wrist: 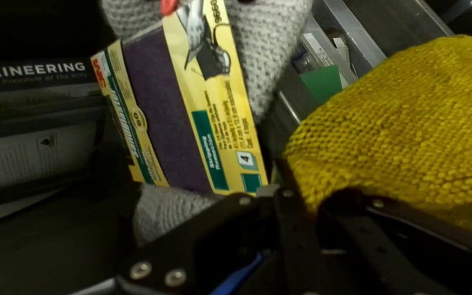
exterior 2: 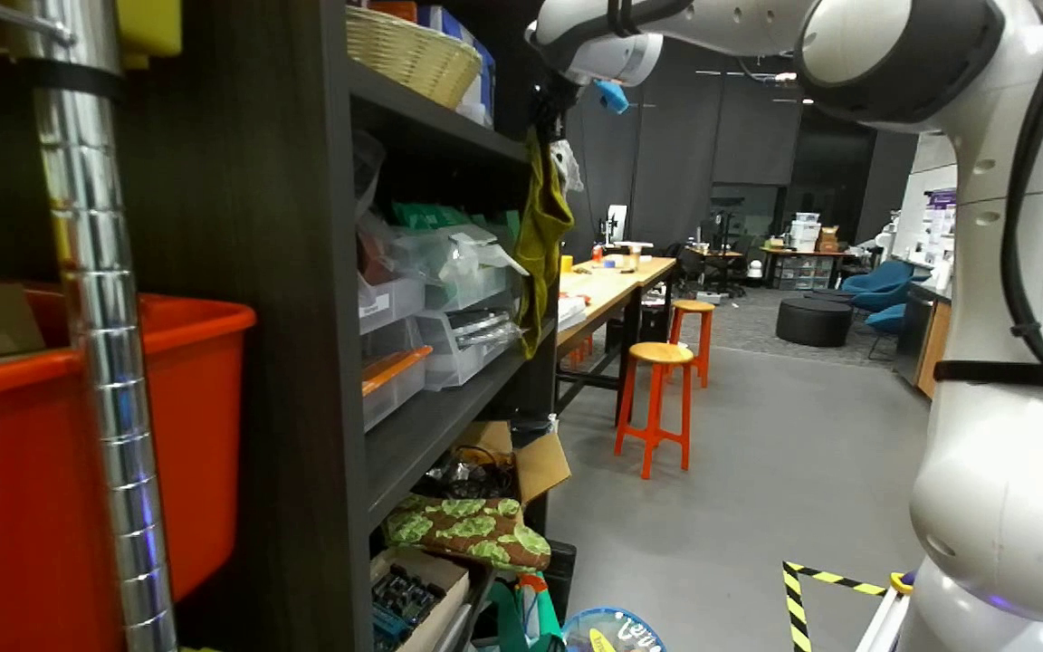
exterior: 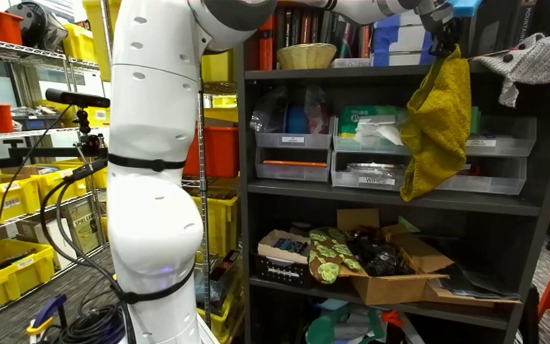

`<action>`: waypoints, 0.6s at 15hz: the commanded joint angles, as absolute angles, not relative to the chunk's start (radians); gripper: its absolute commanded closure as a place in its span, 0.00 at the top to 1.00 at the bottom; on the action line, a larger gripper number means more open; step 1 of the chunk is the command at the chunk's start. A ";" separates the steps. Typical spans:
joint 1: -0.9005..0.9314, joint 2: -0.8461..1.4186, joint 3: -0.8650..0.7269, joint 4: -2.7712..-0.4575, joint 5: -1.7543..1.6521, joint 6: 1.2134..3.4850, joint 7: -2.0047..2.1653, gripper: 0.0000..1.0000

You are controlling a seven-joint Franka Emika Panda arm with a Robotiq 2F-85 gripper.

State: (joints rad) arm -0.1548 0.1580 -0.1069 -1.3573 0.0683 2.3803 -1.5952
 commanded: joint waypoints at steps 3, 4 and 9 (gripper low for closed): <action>-0.189 0.239 -0.107 -1.207 0.143 2.302 -1.585 0.01; -0.190 0.244 -0.106 -1.198 0.151 2.296 -1.586 0.01; -0.180 0.241 -0.091 -1.194 0.170 2.270 -1.603 0.01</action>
